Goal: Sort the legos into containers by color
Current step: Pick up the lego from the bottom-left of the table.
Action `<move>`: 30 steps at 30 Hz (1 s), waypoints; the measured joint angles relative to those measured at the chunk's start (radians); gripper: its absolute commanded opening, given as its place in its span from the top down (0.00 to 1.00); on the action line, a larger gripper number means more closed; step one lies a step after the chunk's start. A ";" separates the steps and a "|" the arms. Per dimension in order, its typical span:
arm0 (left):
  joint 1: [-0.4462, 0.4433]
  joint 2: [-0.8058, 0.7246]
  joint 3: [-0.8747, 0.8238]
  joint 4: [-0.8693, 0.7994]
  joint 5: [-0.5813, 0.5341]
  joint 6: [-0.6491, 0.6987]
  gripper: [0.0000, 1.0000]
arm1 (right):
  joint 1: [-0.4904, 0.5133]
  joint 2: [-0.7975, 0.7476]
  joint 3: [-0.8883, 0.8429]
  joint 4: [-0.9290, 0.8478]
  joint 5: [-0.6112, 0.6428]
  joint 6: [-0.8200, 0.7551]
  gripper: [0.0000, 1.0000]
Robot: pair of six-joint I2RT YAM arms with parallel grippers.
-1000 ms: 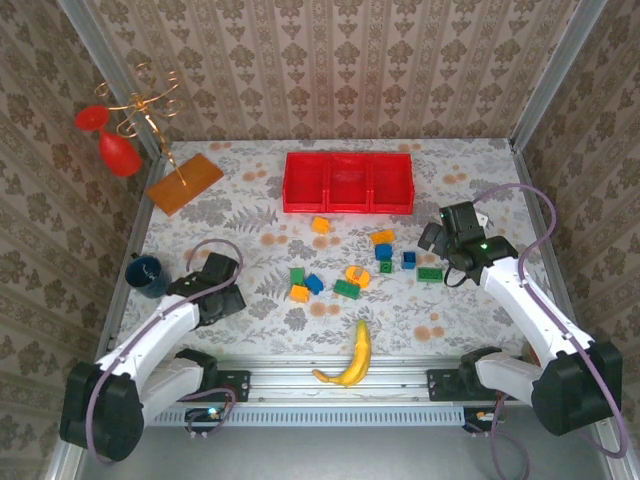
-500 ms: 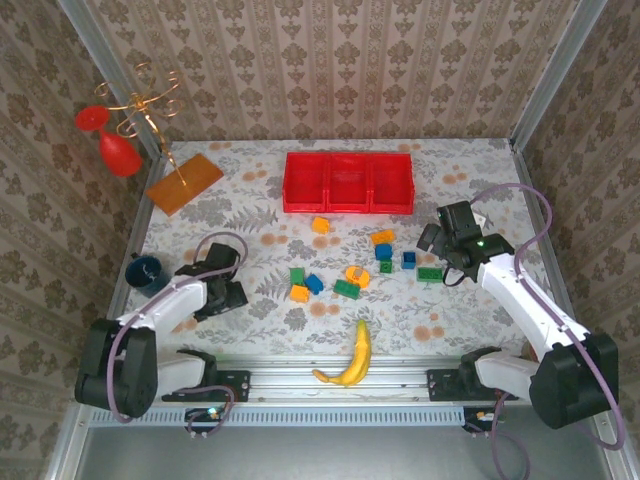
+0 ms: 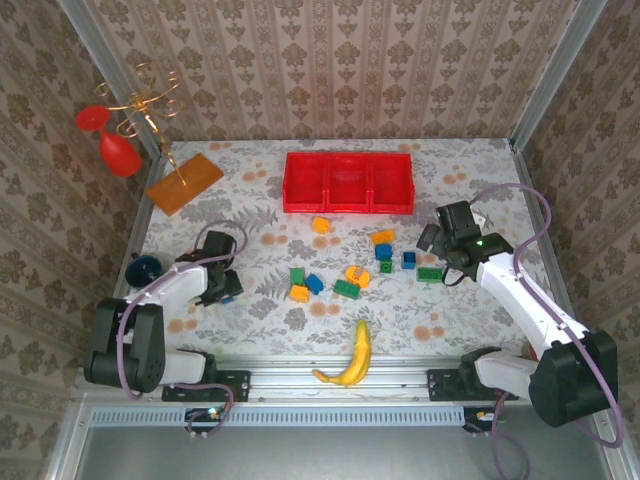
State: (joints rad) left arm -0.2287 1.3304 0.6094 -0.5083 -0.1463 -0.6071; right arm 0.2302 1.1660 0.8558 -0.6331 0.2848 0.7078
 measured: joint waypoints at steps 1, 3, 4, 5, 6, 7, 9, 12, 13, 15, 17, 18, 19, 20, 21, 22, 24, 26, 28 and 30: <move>0.003 0.000 -0.002 0.013 0.000 0.000 0.53 | 0.000 0.000 0.000 0.000 0.000 0.000 0.00; 0.006 0.000 -0.012 0.039 -0.003 -0.004 0.58 | 0.000 0.000 0.000 0.000 0.000 0.000 0.00; 0.007 0.000 -0.016 0.045 -0.005 -0.006 0.59 | 0.000 0.000 0.000 0.000 0.000 0.000 0.00; 0.007 -0.003 -0.019 0.050 -0.007 -0.007 0.62 | 0.000 0.000 0.000 0.000 0.000 0.000 0.00; 0.007 -0.004 -0.021 0.052 -0.008 -0.008 0.63 | 0.000 0.000 0.000 0.000 0.000 0.000 0.00; 0.007 -0.004 -0.021 0.053 -0.009 -0.008 0.64 | 0.000 0.000 0.000 0.000 0.000 0.000 0.00; 0.008 -0.005 -0.021 0.053 -0.010 -0.010 0.65 | 0.000 0.000 0.000 0.000 0.000 0.000 0.00; 0.008 -0.006 -0.021 0.053 -0.009 -0.010 0.67 | 0.000 0.000 0.000 0.000 0.000 0.000 0.00; 0.008 -0.006 -0.021 0.053 -0.008 -0.010 0.68 | 0.000 0.000 0.000 0.000 0.000 0.000 0.00; 0.008 -0.006 -0.021 0.053 -0.006 -0.010 0.70 | 0.000 0.000 0.000 0.000 0.000 0.000 0.00; 0.008 -0.009 -0.021 0.053 -0.002 -0.010 0.71 | 0.000 0.000 0.000 0.000 0.000 0.000 0.00; 0.008 -0.011 -0.022 0.056 0.003 -0.010 0.72 | 0.000 0.000 0.000 0.000 0.000 0.000 0.00; 0.008 -0.013 -0.025 0.062 0.006 -0.010 0.72 | 0.000 0.000 0.000 0.000 0.000 0.000 0.00; 0.008 -0.017 -0.028 0.068 0.012 -0.010 0.73 | 0.000 0.000 0.000 0.000 0.000 0.000 0.00; 0.007 -0.021 -0.031 0.080 0.023 -0.010 0.75 | 0.000 0.000 0.000 0.000 0.000 0.000 0.00; 0.005 -0.023 -0.032 0.093 0.034 -0.010 0.76 | 0.000 0.000 0.000 0.000 0.000 0.000 0.00; -0.018 -0.024 -0.032 0.124 0.056 -0.010 0.77 | 0.000 0.000 0.000 0.000 0.000 0.000 0.00; -0.049 -0.024 -0.029 0.143 0.065 -0.010 0.77 | 0.000 0.000 0.000 0.000 0.000 0.000 0.00; -0.084 -0.023 -0.014 0.146 0.069 -0.010 0.77 | 0.000 0.000 0.000 0.000 0.000 0.000 0.00; -0.124 -0.023 0.018 0.148 0.068 -0.010 0.77 | 0.000 0.000 0.000 0.000 0.000 0.000 0.00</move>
State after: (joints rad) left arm -0.3523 1.3079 0.6273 -0.3603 -0.0780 -0.6167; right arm 0.2302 1.1660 0.8558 -0.6327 0.2844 0.7078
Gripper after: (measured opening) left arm 0.323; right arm 0.999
